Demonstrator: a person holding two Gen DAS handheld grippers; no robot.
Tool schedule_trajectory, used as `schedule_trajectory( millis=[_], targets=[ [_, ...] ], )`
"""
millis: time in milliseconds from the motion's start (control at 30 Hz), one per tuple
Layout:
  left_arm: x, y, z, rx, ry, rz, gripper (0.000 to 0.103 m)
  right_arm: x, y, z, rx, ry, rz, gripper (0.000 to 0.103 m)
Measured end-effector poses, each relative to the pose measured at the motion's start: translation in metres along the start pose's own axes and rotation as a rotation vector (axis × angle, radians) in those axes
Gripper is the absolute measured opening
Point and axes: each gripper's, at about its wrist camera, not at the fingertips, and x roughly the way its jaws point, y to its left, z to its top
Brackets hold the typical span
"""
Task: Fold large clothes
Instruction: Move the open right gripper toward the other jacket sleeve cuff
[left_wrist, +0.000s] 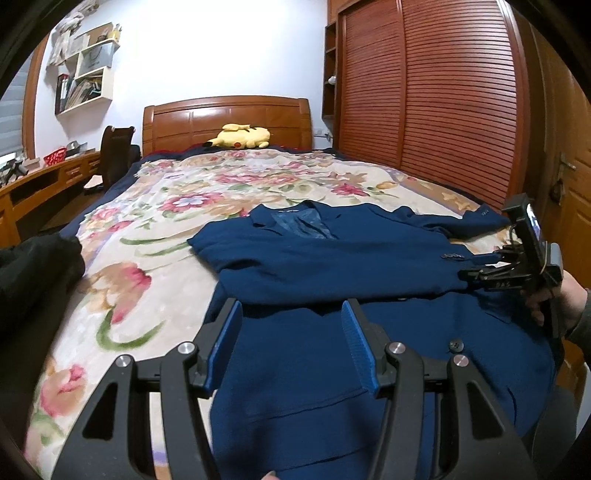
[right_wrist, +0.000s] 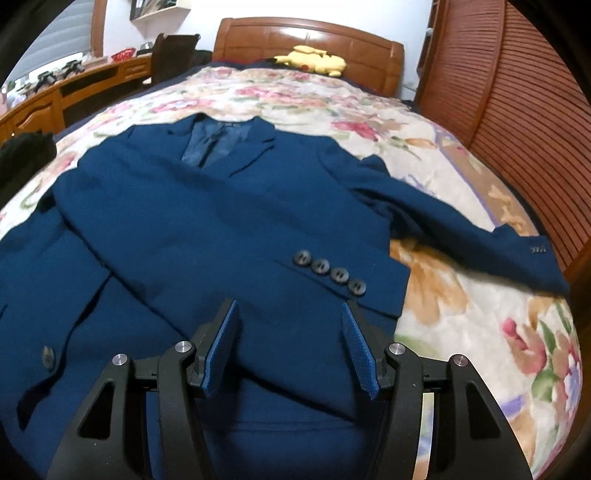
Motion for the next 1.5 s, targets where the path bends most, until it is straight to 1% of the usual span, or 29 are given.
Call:
schedule_trajectory(
  millis=[167, 267, 400, 533, 667, 767, 900, 1033, 1167, 1500],
  targets=[
    [0.009, -0.014, 0.004, 0.008, 0.002, -0.015, 0.055, 0.011, -0.002, -0.007, 0.011, 0.028, 0.016, 0.058],
    [0.016, -0.024, 0.009, 0.017, -0.001, -0.022, 0.055, 0.013, -0.001, -0.008, 0.006, 0.031, 0.014, 0.058],
    [0.025, -0.038, 0.016, 0.038, -0.005, -0.025, 0.055, 0.008, -0.003, -0.009, 0.014, 0.021, 0.027, 0.058],
    [0.037, -0.049, 0.021, 0.048, -0.003, -0.04, 0.055, -0.006, -0.01, -0.006, 0.017, -0.012, 0.028, 0.058],
    [0.053, -0.06, 0.029, 0.068, 0.013, -0.049, 0.055, -0.018, -0.027, -0.004, 0.023, -0.038, 0.009, 0.058],
    [0.064, -0.067, 0.035, 0.08, 0.034, -0.058, 0.055, -0.024, -0.049, -0.001, 0.045, -0.051, -0.029, 0.058],
    [0.078, -0.077, 0.041, 0.092, 0.067, -0.096, 0.055, -0.027, -0.08, 0.001, 0.069, -0.058, -0.076, 0.058],
    [0.09, -0.088, 0.048, 0.115, 0.085, -0.113, 0.055, -0.026, -0.114, 0.003, 0.098, -0.061, -0.122, 0.058],
    [0.107, -0.096, 0.056, 0.116, 0.107, -0.146, 0.055, -0.022, -0.147, 0.005, 0.127, -0.059, -0.173, 0.058],
    [0.138, -0.11, 0.048, 0.144, 0.172, -0.171, 0.055, 0.0, -0.239, 0.006, 0.249, -0.033, -0.311, 0.058]
  ],
)
